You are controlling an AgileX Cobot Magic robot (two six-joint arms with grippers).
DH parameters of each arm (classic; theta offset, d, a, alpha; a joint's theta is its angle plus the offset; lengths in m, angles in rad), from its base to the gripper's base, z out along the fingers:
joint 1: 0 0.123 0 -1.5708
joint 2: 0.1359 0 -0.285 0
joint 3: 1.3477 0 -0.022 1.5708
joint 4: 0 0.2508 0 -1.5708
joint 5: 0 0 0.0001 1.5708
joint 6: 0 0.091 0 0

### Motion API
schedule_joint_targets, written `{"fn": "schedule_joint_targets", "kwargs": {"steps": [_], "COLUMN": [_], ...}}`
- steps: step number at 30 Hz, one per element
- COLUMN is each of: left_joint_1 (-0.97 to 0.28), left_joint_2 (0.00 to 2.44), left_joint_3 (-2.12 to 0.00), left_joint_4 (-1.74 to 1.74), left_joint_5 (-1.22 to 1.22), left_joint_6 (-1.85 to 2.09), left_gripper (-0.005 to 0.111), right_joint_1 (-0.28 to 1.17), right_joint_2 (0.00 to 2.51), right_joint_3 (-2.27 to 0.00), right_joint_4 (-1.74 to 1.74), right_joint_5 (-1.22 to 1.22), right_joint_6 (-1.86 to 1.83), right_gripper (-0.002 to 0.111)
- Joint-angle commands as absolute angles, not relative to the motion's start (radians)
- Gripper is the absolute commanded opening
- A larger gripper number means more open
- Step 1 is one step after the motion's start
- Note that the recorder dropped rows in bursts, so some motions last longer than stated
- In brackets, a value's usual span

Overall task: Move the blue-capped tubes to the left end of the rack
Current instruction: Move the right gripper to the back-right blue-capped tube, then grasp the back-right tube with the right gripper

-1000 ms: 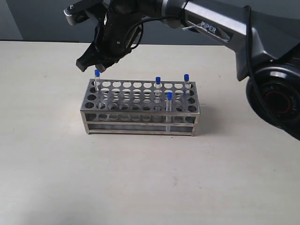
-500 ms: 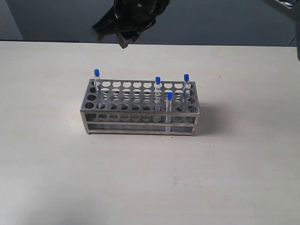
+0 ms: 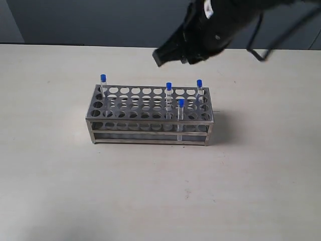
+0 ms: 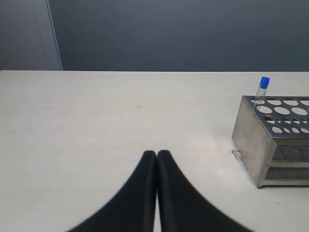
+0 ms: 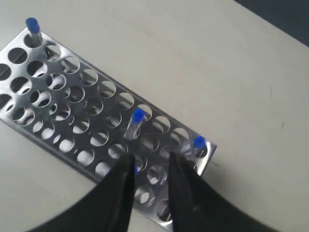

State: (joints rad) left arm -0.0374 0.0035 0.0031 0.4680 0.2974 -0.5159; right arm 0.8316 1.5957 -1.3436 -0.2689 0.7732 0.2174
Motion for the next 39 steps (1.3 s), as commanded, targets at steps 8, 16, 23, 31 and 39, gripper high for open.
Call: {"fn": "schedule_joint_targets", "kwargs": {"steps": [8, 16, 23, 31, 39], "left_joint_1": [-0.044, -0.044, -0.044, -0.044, -0.044], "left_joint_2": [0.0, 0.0, 0.0, 0.0, 0.0], "left_joint_3": [0.0, 0.0, 0.0, 0.0, 0.0], "left_joint_4": [0.468, 0.468, 0.468, 0.468, 0.466], "left_joint_5": [0.291, 0.291, 0.291, 0.291, 0.291], "left_joint_6": [-0.516, -0.516, -0.516, -0.516, -0.516], "left_gripper": [0.001, 0.001, 0.001, 0.001, 0.001], "right_joint_1": [0.827, 0.827, 0.827, 0.827, 0.827], "right_joint_2": [1.468, 1.56, 1.646, 1.689, 1.62], "right_joint_3": [-0.875, -0.875, -0.875, -0.875, -0.875], "right_joint_4": [-0.211, -0.203, -0.217, -0.239, -0.239], "right_joint_5": [0.253, 0.195, 0.106, 0.092, 0.094], "right_joint_6": [0.333, 0.356, 0.356, 0.354, 0.343], "right_gripper": [0.045, 0.055, 0.055, 0.0, 0.001]}}
